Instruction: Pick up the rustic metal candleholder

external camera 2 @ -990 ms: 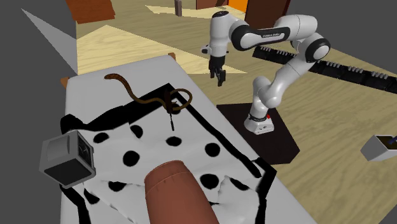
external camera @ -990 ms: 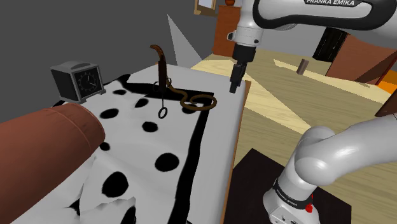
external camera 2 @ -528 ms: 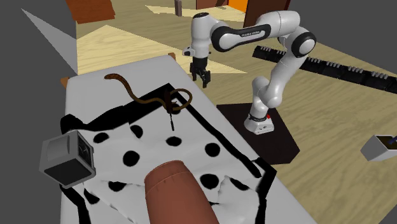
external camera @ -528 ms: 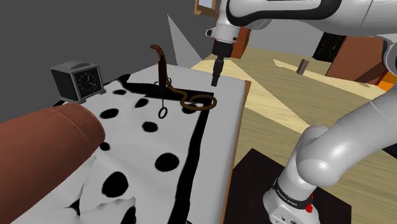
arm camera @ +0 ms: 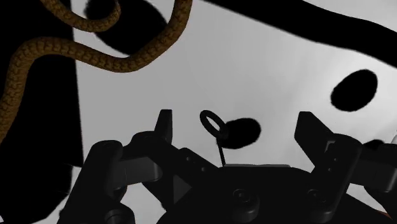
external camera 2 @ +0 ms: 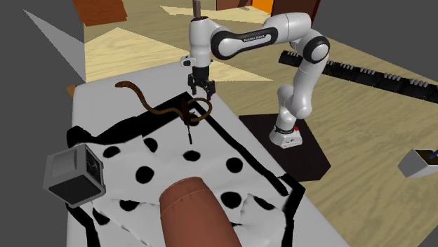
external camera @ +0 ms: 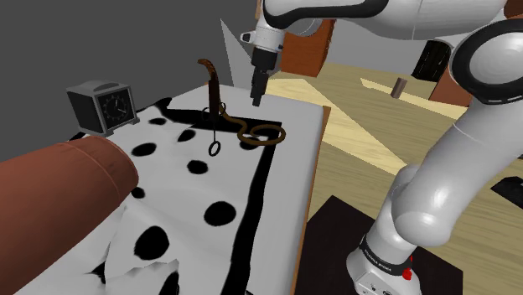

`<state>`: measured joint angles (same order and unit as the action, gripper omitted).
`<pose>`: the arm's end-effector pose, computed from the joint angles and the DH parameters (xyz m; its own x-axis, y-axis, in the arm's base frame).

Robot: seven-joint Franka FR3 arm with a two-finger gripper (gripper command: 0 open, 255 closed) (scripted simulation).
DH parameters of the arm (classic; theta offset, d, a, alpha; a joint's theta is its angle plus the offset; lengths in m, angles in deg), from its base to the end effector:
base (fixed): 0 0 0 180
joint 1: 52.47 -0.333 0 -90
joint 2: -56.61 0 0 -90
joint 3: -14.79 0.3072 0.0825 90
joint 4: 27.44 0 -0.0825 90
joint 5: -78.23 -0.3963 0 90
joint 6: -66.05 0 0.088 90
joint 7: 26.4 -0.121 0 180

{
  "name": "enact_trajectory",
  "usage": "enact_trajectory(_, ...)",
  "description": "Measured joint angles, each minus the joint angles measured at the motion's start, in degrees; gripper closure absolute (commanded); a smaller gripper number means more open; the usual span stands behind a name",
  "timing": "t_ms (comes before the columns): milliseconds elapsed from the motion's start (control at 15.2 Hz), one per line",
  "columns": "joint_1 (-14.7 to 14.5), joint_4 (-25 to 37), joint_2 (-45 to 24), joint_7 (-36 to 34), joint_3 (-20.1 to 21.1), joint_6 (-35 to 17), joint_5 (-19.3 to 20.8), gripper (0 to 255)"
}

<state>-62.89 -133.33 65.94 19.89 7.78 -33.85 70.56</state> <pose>0.5285 0.0415 0.5710 0.6570 0.7392 0.1480 0.7523 -0.6555 -0.0653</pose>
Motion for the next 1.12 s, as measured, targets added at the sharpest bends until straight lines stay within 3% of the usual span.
enact_trajectory(396, -1.2, 15.6, -12.5, 11.1, 0.1, 2.4, -4.2, 0)
enact_trajectory(924, -1.6, 11.9, -13.7, 13.3, 0.6, -2.5, -4.8, 0)
enact_trajectory(990, -1.6, 11.5, -13.6, 13.3, 0.6, -2.8, -4.9, 255)
enact_trajectory(1122, -1.6, 11.2, -13.6, 13.4, 0.6, -3.1, -4.9, 255)
